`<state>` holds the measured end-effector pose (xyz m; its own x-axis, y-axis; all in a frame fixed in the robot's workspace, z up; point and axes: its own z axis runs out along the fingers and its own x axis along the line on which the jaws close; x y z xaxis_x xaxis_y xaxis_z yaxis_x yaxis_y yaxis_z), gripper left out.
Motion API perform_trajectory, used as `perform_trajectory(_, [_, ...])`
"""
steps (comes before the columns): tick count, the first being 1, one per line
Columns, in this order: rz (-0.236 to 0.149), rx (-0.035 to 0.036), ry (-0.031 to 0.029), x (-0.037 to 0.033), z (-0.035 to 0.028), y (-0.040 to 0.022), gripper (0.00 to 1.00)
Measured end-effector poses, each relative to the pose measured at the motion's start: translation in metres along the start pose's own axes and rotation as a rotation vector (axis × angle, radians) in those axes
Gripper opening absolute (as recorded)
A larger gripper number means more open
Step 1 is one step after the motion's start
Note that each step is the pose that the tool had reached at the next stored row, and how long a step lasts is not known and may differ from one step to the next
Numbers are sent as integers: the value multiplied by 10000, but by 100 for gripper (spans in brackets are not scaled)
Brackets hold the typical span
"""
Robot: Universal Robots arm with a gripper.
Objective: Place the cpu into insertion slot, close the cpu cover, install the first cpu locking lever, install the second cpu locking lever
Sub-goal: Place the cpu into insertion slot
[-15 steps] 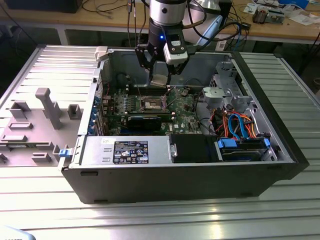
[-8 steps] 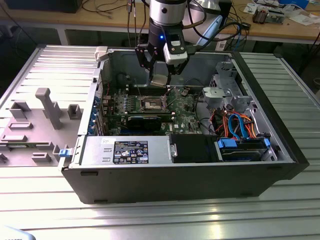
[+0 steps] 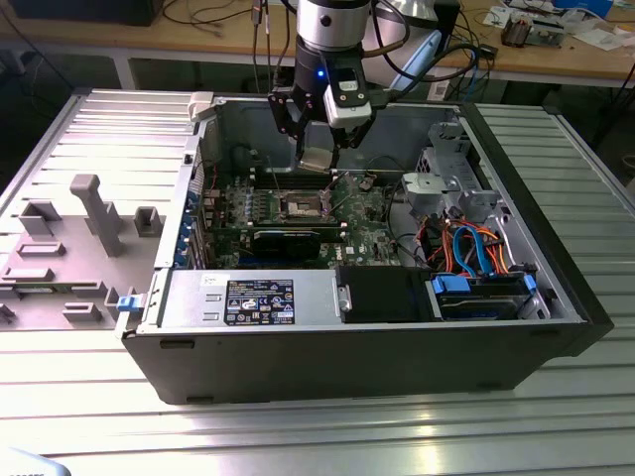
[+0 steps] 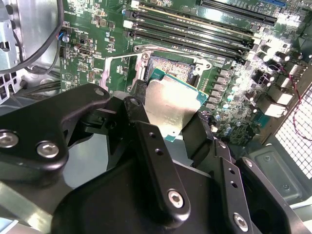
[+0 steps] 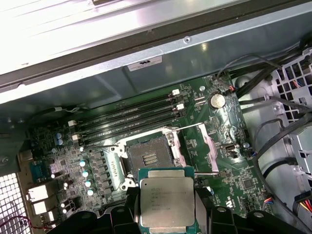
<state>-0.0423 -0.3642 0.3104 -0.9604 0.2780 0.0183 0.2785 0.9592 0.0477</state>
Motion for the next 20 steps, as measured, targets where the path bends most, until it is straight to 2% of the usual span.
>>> perform_trajectory(20, [195, -3, -10, 0, 0, 0, 55])
